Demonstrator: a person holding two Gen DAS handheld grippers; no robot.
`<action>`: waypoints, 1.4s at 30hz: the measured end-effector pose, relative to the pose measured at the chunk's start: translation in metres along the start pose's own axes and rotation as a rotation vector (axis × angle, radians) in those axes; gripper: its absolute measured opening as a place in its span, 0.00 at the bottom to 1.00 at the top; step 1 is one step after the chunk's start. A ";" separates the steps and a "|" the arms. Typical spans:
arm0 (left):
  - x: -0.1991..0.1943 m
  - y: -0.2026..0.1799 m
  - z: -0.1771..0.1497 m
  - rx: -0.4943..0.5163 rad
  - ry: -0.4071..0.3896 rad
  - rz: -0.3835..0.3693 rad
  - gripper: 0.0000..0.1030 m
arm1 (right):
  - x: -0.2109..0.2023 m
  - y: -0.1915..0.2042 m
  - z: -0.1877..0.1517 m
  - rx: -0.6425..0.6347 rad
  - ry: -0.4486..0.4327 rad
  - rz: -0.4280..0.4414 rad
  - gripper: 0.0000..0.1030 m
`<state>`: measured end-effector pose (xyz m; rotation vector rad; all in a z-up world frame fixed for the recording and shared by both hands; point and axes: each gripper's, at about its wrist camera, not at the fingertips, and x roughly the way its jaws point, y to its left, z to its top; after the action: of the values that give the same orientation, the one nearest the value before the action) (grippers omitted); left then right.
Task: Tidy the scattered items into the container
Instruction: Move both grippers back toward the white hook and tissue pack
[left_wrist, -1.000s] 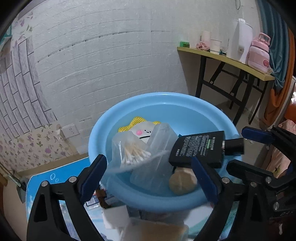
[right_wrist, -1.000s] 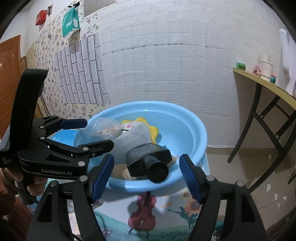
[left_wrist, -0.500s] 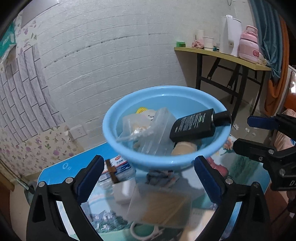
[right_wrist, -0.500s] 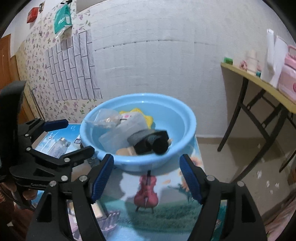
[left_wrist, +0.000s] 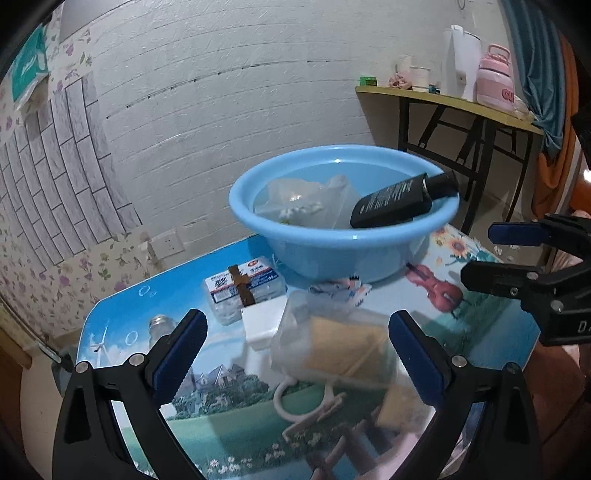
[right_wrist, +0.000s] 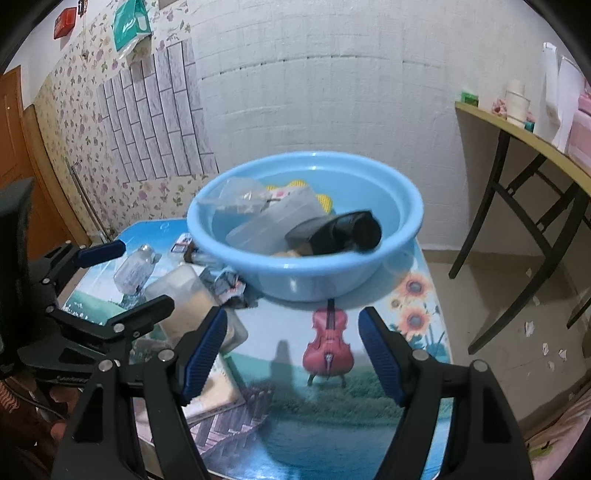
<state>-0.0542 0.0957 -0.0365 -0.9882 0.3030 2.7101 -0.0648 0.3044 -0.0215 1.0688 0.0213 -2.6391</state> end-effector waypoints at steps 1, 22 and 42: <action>-0.001 0.000 -0.003 0.001 0.002 0.001 0.96 | 0.001 0.001 -0.001 0.003 0.004 0.001 0.72; 0.001 0.022 -0.026 -0.071 0.023 -0.011 0.96 | 0.018 0.020 -0.014 -0.034 0.046 0.023 0.72; -0.001 0.027 -0.035 -0.110 0.027 -0.018 0.96 | 0.027 0.022 -0.026 -0.016 0.068 0.079 0.72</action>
<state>-0.0400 0.0606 -0.0587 -1.0522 0.1508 2.7246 -0.0598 0.2789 -0.0568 1.1303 0.0143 -2.5274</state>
